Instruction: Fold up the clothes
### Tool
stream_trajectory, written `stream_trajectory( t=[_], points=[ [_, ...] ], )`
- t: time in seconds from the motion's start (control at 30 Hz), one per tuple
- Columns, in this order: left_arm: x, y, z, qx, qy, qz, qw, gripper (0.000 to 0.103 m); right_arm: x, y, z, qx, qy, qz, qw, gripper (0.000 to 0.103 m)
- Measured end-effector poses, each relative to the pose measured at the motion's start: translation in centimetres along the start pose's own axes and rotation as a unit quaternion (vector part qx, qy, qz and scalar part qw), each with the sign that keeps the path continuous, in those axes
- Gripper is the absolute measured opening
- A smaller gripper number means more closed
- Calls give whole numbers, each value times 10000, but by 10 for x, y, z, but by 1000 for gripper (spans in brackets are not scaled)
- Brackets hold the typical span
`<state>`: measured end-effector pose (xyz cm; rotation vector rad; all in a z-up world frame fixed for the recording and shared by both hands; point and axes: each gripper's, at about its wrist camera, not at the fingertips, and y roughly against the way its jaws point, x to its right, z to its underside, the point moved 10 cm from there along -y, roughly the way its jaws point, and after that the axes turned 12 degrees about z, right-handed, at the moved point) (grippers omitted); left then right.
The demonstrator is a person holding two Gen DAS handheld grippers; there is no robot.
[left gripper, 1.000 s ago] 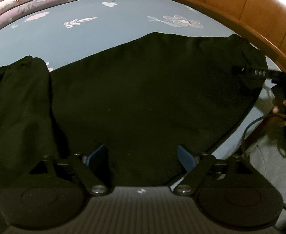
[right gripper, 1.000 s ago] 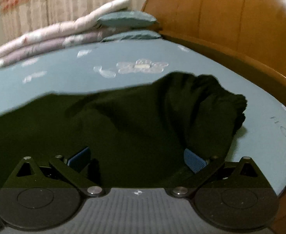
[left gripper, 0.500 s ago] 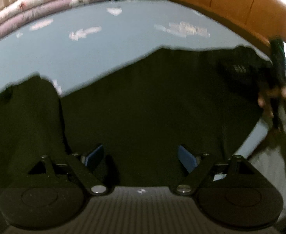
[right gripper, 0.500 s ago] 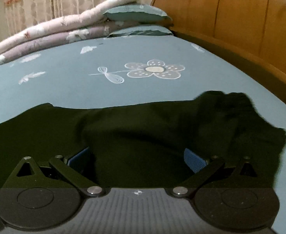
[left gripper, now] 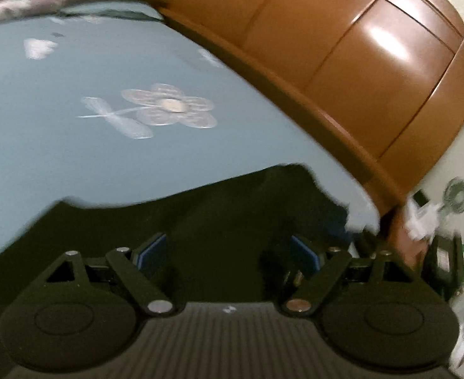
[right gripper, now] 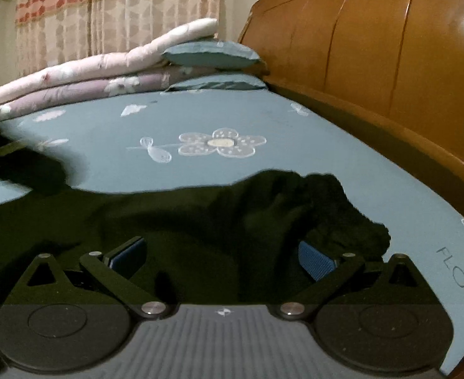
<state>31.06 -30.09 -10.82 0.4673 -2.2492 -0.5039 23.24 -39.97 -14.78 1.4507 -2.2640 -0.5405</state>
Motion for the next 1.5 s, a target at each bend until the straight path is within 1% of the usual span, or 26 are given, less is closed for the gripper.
stream_trajectory(
  t=[0.07,0.17,0.23,0.27,0.37,0.4,0.47,0.5,0.53,0.67,0.73,0.77,0.83,0.9,0.93,1.03,1.07,1.2,1.27,1.37,1.47,1.5],
  points=[
    [9,-31,-13,17,285,585,9979,84,0,-3,4,-34,118,-15,9999,103],
    [9,-72,-24,-76,678,1149,9910,84,-1,-6,9,-84,296,-38,9995,103],
    [2,-93,-25,-171,867,1225,9885,84,-1,-9,13,-118,414,-54,9991,103],
    [-4,-101,-27,-166,899,1169,9889,84,-1,-10,15,-135,473,-61,9988,103],
    [-21,-116,-34,-36,778,912,9928,83,-2,-13,19,-171,619,-82,9979,103],
    [-24,-116,-38,54,800,912,9926,84,-2,-13,19,-165,630,-86,9978,103],
    [-32,-113,-46,137,735,537,9958,84,-3,-13,19,-154,648,-89,9977,103],
    [-31,-110,-48,155,705,517,9961,84,-3,-13,19,-148,653,-86,9977,103],
    [-27,-106,-50,169,679,570,9959,84,-3,-14,18,-145,658,-84,9977,103],
    [9,-90,-44,138,515,1195,9914,84,-3,-15,19,-147,668,-52,9976,103],
    [25,-92,-34,-97,423,1462,9883,86,-4,-16,19,-153,669,-43,9976,103],
    [32,-97,-28,-241,382,1526,9873,86,-4,-17,19,-156,664,-44,9977,103],
    [36,-107,-18,-436,192,1413,9888,86,-4,-17,19,-159,657,-41,9977,103],
    [28,-119,-14,-545,94,1056,9929,86,-4,-17,19,-165,654,-39,9977,103],
    [22,-123,-13,-577,135,914,9941,86,-4,-17,19,-169,649,-37,9977,103],
    [8,-117,-18,-522,391,728,9952,86,-4,-18,18,-183,635,-18,9978,103],
    [6,-111,-22,-490,415,670,9957,86,-5,-18,17,-185,631,-5,9978,103],
    [15,-72,-35,-452,172,344,9982,86,-6,-15,13,-162,594,21,9981,103],
    [15,-52,-39,-444,102,131,9989,86,-6,-11,10,-119,512,-50,9986,103],
    [14,-16,-37,-476,-19,-294,9984,86,-7,1,3,-14,331,-240,9992,103],
    [9,31,-23,-452,-77,-717,9964,86,-9,17,-6,110,162,-406,9990,103],
    [7,46,-17,-412,-49,-802,9959,86,-12,24,-9,153,121,-458,9988,103]
  ],
)
